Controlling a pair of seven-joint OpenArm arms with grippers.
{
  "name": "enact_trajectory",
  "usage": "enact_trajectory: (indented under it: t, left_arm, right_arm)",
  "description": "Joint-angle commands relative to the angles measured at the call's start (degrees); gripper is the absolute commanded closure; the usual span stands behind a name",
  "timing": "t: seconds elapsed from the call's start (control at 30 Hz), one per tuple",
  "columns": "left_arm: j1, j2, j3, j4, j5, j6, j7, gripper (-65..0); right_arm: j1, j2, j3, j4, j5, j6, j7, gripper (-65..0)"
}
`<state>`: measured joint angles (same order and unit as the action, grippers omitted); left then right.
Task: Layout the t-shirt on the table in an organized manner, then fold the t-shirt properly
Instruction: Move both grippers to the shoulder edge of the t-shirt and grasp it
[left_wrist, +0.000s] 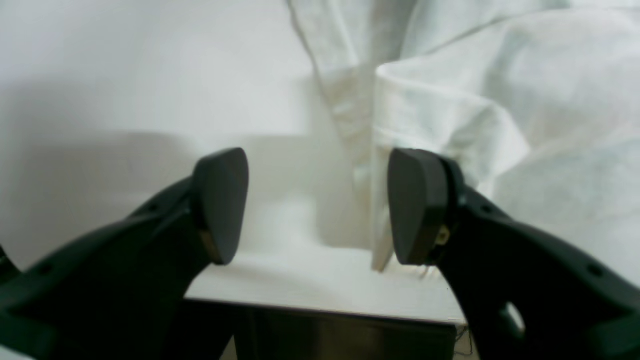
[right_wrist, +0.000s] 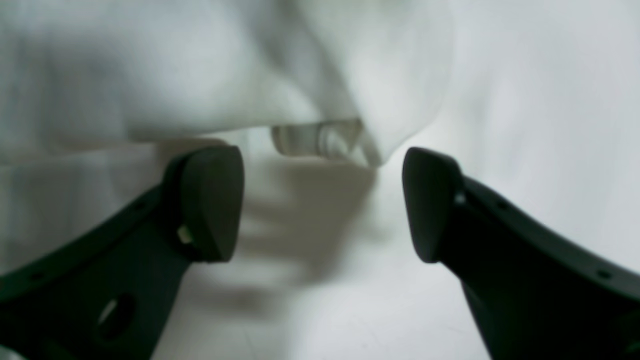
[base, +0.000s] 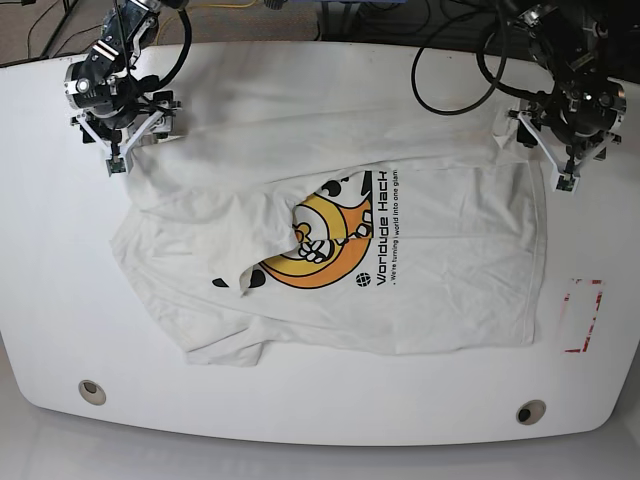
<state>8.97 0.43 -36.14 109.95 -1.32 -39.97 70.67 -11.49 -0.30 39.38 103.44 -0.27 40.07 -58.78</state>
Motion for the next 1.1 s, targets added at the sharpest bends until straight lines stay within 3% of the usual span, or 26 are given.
enact_trajectory:
  t: [0.0,0.17,0.37,0.57,0.73,1.07]
  left_arm:
    - [-0.66,-0.73,-0.21,0.86,-0.13,-0.03,-0.74,-40.7]
    - [-0.93,-0.73,-0.21,0.86,-0.13,-0.03,-0.74,-40.7]
    - [-0.93,-0.82,-0.21,0.86,-0.13,-0.03,-0.74,-40.7]
    - [-1.02,-0.91,-0.12,0.86,-0.13,-0.03,-0.74,-40.7]
    - [-1.02,-0.91,-0.12,0.77,-0.13,-0.03,-0.83,-40.7]
    - [-1.1,-0.91,0.4,0.77,-0.3,-0.03,-0.83,-40.7]
  right_arm:
    - [0.63,1.13,0.14,-0.71,0.23,-0.07,1.69,-47.2]
    - [0.72,1.31,0.14,-3.44,0.23,-0.07,4.06,-40.6]
    - [0.72,1.48,0.14,-5.72,0.23,-0.07,6.08,-23.1]
    - [0.54,2.27,0.14,-5.9,0.23,-0.07,6.43,-10.9]
    - [0.45,2.54,0.14,-5.37,0.05,-0.07,6.43,-8.9]
    - [-0.95,6.4,-1.27,-2.38,-0.3,-0.07,6.17,-8.2]
